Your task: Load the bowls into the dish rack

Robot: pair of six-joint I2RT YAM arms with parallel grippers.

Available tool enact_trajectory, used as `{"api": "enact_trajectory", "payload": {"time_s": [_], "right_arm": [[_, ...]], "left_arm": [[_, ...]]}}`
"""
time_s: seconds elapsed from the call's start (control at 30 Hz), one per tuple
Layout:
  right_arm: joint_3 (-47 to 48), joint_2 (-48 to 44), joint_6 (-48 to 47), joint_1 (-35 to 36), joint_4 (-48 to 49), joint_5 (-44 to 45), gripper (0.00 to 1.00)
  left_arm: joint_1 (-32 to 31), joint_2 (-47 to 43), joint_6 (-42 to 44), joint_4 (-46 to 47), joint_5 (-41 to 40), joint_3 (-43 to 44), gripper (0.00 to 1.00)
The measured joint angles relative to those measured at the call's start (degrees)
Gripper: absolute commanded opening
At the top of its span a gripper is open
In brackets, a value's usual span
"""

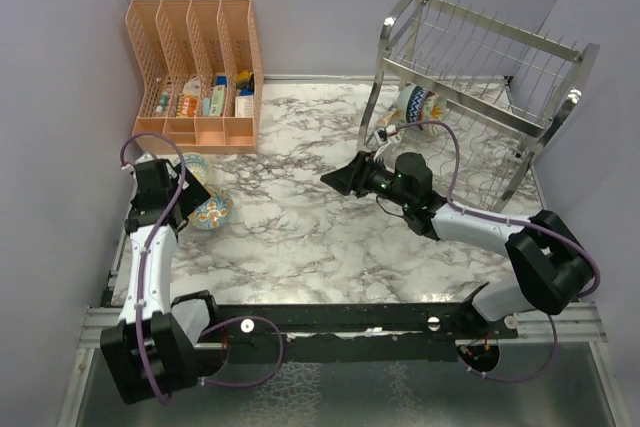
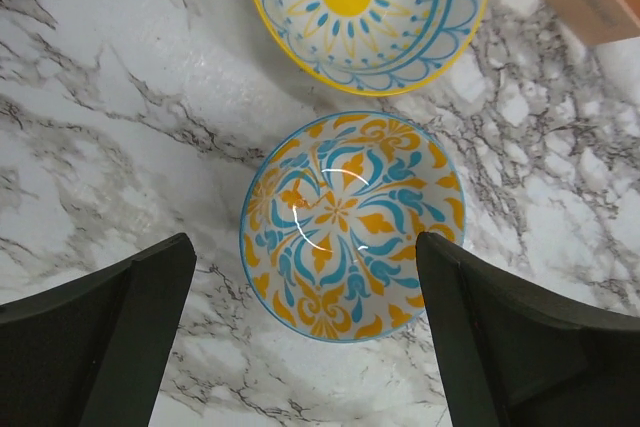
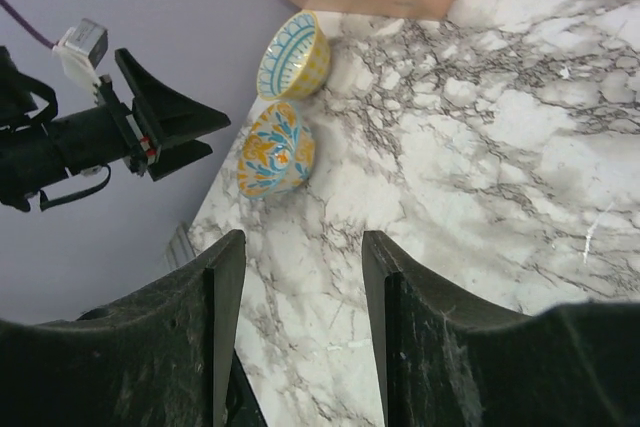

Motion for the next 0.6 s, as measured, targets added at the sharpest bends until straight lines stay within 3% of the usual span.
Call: {"api": "enact_trajectory", "payload": {"time_s": [0.23, 0.4, 0.6], "right_arm": [[-0.66, -1.97, -2.43, -0.02, -4.26, 0.83, 0.54], [-0.66, -2.29, -2.82, -0.02, -5.16, 0.87, 0.54], [-0.76, -2.29, -2.95, -0.07, -5.7, 0.79, 0.54]], "left_arm": [[-0.02, 11.8, 1.36, -0.26, 0.61, 5.84, 0.89], [-0.17, 19.15, 2.97, 6.4, 1.29, 12.44, 0.82], [-0.2, 30.21, 4.22, 10.36, 2.19, 16.24, 0.82]]}}
